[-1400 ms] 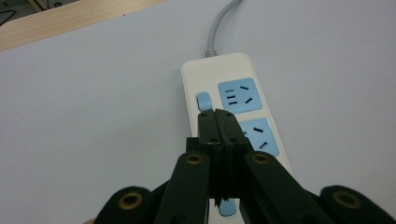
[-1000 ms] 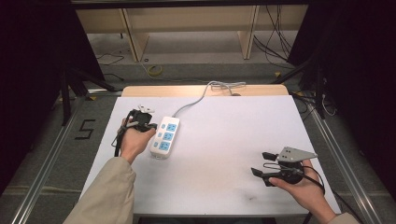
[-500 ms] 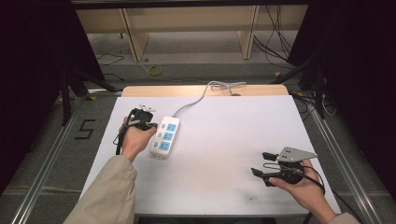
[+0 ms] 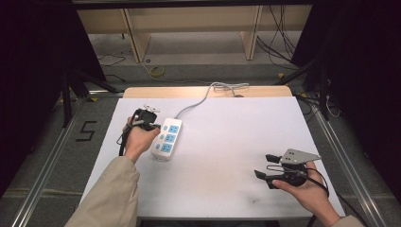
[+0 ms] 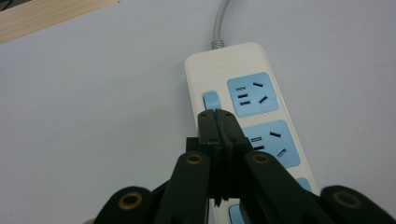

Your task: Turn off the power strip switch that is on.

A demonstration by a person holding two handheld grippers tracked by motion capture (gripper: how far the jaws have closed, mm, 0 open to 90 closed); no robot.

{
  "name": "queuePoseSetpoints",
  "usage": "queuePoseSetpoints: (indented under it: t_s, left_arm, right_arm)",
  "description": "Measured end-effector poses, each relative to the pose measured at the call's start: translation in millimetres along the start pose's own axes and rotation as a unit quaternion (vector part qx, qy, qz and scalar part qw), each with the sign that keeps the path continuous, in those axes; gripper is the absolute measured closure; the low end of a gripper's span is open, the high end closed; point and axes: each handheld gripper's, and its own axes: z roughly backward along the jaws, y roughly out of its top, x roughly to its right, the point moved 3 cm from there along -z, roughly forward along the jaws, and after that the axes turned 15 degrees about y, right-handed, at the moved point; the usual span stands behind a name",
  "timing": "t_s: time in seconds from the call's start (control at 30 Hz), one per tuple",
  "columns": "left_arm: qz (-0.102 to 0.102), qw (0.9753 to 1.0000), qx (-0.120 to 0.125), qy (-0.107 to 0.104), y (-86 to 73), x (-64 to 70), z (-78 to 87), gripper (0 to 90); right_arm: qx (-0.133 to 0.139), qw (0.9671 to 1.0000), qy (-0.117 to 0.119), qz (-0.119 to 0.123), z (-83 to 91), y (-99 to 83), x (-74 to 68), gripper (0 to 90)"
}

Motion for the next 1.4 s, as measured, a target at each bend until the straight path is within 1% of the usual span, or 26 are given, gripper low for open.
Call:
queuePoseSetpoints:
  t_s: [0.17,0.33,0.4,0.57,0.63,0.77,1.0,1.1,1.4]
  left_arm:
    - [-0.007,0.9999,-0.007,-0.002,-0.7,1.6,-3.3,89.9]
    - [-0.007,0.9999,-0.011,-0.002,-1.2,2.5,-5.7,89.9]
    - [-0.01,0.9999,-0.013,-0.003,-1.4,2.9,-6.8,90.0]
    - [-0.011,0.9998,-0.017,-0.008,-1.6,6.2,-9.7,90.0]
    - [-0.015,0.9996,-0.02,-0.009,-1.8,6.5,-10.2,90.0]
    - [-0.011,0.9996,-0.023,-0.009,-2.6,5.4,-12.3,90.0]
    - [-0.017,0.9994,-0.028,-0.01,-2.6,7.3,-14.9,90.0]
    - [-0.015,0.9994,-0.029,-0.011,-2.8,8.0,-15.8,90.0]
    - [-0.019,0.999,-0.038,-0.014,-3.6,7.8,-18.8,90.0]
  right_arm:
    - [0.0,1.0,0.0,0.0,-0.2,0.1,-0.2,26.3]
    - [0.0,1.0,0.0,0.0,-0.1,0.0,-0.1,26.3]
    - [0.0,1.0,0.0,-0.001,-0.2,0.1,-0.1,26.3]
    - [-0.001,1.0,0.001,-0.003,-1.3,0.4,-0.1,26.3]
    - [0.0,1.0,0.001,-0.003,-1.3,0.6,-0.3,26.3]
    - [-0.001,1.0,0.0,-0.003,-0.7,0.2,0.0,26.3]
    - [0.0,1.0,0.001,-0.002,-0.7,0.3,0.1,26.3]
    - [0.001,1.0,0.0,-0.002,-0.5,0.3,0.3,26.3]
    - [0.0,1.0,0.002,-0.003,-0.6,0.2,0.0,26.2]
